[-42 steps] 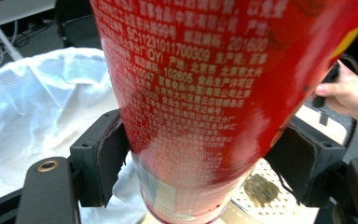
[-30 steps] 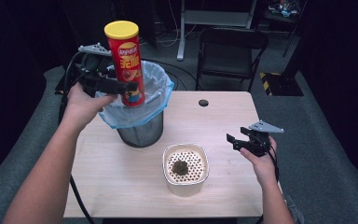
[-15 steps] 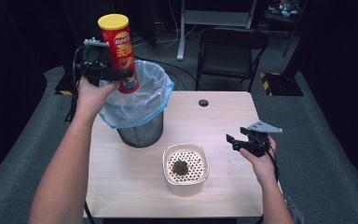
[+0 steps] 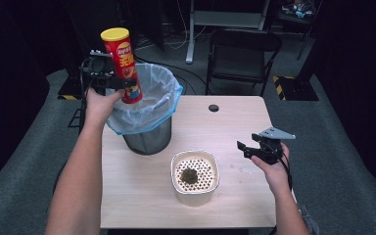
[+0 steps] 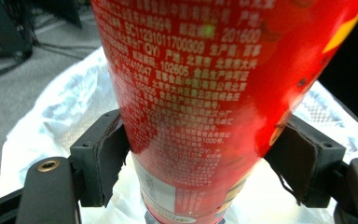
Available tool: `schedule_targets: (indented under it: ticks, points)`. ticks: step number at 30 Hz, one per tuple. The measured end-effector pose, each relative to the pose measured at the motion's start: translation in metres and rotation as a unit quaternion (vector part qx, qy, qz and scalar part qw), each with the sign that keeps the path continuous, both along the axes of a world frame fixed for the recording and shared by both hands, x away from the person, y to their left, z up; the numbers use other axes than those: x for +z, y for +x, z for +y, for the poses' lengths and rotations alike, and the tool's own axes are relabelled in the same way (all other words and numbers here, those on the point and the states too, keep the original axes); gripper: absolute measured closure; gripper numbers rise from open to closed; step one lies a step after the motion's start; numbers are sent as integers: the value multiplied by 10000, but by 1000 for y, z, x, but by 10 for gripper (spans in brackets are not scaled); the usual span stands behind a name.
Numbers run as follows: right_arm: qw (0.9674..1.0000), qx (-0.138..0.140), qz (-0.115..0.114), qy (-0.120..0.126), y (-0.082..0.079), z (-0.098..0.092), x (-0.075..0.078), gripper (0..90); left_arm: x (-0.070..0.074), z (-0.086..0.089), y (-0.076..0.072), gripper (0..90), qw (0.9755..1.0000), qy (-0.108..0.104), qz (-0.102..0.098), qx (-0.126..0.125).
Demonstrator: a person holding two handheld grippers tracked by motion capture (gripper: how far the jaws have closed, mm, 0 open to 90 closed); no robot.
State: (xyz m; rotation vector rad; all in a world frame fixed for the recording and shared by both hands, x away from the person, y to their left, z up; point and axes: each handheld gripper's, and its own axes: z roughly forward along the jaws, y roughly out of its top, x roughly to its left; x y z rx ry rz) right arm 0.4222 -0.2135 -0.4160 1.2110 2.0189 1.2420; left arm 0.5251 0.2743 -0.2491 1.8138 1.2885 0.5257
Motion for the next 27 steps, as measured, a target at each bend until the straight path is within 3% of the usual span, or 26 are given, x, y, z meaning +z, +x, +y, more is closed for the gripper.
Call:
schedule_targets:
  ticks: [4,5,10,14,16,19,23,25,26,27]
  points:
    - [10000,32,10,-16,0,3,-1,292,-6,-2,6,236,9999,43,149,-59]
    - [10000,41,12,-26,0,3,-1,293,-7,-4,7,236,9998,-28,202,-70]
    - [10000,39,37,-16,1,2,-2,292,-13,-10,13,234,9983,172,514,-212]
    - [10000,45,45,-31,1,2,-3,293,-12,-8,13,151,9984,141,506,-199]
    - [10000,29,35,-9,1,2,-2,292,-11,-7,10,141,9982,403,429,-139]
    - [10000,26,30,-12,1,2,-2,293,-9,-4,6,143,9983,413,362,-187]
    - [10000,14,42,-13,1,2,-2,293,-2,1,-6,165,9986,355,214,-326]
    - [10000,10,48,-33,1,1,-3,292,3,1,-13,187,9984,245,207,-461]
    - [10000,18,72,-30,1,2,-4,293,6,2,-21,190,9975,136,247,-646]
    - [10000,11,69,-38,1,2,-4,292,6,2,-21,193,9975,136,247,-646]
